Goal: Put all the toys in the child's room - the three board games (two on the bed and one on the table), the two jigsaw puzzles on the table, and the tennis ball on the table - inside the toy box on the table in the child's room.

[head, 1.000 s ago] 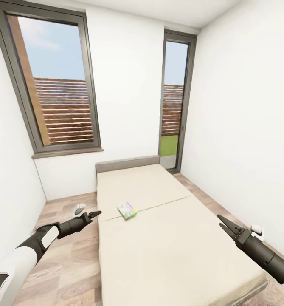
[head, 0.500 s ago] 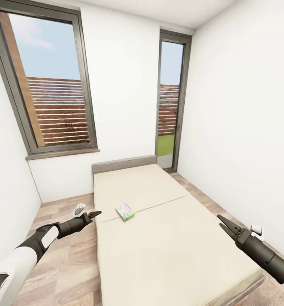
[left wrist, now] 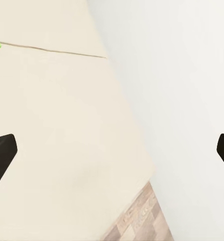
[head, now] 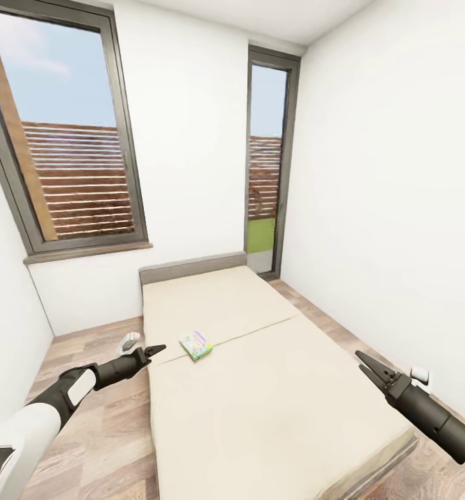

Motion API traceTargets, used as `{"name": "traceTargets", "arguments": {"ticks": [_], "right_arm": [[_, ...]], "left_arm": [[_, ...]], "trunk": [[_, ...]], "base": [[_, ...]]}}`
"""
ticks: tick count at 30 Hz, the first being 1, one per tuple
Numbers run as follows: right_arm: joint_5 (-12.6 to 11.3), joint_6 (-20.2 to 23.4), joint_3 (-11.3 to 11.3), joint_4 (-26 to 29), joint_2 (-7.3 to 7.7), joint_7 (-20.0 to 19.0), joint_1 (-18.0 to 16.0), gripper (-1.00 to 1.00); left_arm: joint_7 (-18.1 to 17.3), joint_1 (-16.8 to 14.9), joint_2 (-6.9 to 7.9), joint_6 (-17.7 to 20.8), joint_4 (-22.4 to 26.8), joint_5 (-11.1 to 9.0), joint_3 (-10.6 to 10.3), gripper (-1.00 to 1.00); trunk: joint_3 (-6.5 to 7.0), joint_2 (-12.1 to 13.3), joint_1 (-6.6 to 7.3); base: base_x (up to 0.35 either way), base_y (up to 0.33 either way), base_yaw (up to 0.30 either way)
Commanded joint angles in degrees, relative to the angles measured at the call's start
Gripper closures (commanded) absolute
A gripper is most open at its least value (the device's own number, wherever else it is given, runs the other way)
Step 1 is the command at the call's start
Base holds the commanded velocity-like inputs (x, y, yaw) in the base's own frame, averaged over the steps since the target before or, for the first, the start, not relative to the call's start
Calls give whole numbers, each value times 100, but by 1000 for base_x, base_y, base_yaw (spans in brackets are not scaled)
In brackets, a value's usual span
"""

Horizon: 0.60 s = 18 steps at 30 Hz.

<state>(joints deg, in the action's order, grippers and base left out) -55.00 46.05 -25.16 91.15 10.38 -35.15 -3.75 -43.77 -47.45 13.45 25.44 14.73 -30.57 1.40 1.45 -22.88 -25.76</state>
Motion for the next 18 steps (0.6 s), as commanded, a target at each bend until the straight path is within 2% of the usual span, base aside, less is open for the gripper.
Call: {"name": "traceTargets", "arguments": {"ticks": [1, 18], "right_arm": [[-11, 36, -7, -1, -1, -9, -3, -100], [-11, 36, -6, -1, -1, -8, -1, -100]], "left_arm": [[-9, -1, 0, 49, -1, -19, 15, -100], [-9, -2, 0, 49, -5, -19, 18, -100]], "trunk": [[-3, -4, -2], [-79, -4, -2]], "base": [[0, 0, -31], [0, 20, -5]]}}
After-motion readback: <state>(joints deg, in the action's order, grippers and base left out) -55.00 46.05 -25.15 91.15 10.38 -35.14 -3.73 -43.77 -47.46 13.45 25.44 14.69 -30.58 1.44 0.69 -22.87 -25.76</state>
